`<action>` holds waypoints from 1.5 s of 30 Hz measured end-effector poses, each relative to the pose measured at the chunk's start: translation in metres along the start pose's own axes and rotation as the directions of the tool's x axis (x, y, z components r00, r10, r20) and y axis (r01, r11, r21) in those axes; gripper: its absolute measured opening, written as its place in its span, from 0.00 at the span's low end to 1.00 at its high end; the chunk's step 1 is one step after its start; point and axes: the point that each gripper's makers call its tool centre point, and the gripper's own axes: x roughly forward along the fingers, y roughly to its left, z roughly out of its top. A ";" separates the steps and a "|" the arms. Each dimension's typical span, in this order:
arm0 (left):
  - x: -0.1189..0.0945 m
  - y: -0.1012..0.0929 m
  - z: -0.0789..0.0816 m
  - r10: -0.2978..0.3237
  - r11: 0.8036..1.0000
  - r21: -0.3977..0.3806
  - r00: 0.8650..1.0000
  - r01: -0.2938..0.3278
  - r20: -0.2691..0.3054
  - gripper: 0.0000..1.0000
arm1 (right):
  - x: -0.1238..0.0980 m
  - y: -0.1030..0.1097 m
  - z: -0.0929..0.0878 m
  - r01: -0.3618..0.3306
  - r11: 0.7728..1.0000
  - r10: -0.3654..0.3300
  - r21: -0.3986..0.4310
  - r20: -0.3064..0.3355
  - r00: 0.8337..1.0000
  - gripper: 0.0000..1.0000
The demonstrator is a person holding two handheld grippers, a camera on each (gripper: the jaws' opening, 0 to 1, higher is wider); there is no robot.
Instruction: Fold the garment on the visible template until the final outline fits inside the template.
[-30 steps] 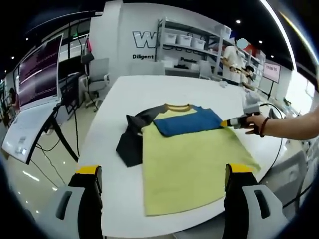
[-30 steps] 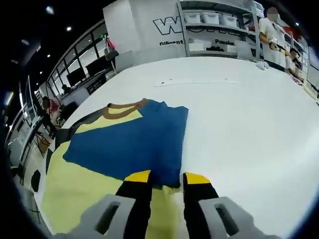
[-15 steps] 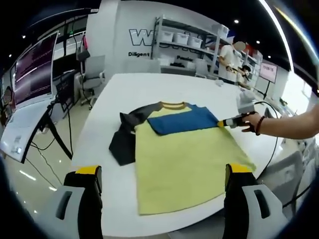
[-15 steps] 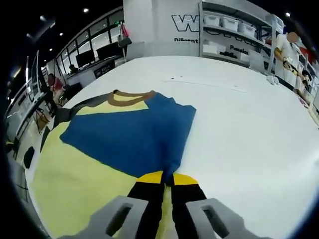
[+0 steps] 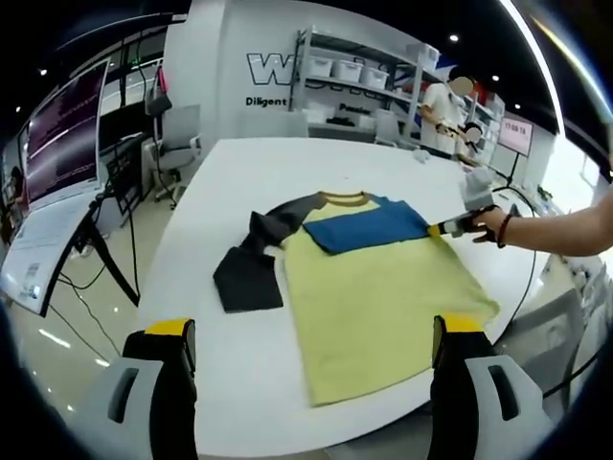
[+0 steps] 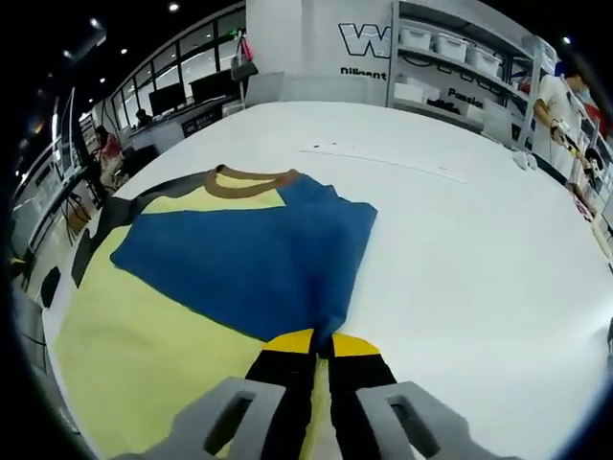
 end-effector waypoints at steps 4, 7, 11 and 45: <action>0.002 -0.001 0.002 -0.005 1.000 0.000 1.000 0.005 0.003 0.99 | 0.000 -0.010 -0.002 0.002 1.000 -0.002 0.000 -0.011 1.000 0.00; 0.003 0.000 0.002 -0.004 1.000 0.000 1.000 0.004 0.002 0.99 | -0.001 -0.017 -0.003 0.009 1.000 -0.009 0.000 -0.016 1.000 0.00; 0.004 0.000 0.002 -0.005 1.000 0.002 1.000 0.005 0.002 0.99 | -0.003 -0.026 -0.005 0.016 1.000 -0.016 -0.003 -0.022 1.000 0.00; 0.009 -0.002 0.007 0.000 1.000 0.015 1.000 0.000 -0.002 0.99 | -0.020 -0.104 -0.025 0.098 0.995 -0.097 0.014 -0.076 0.992 0.00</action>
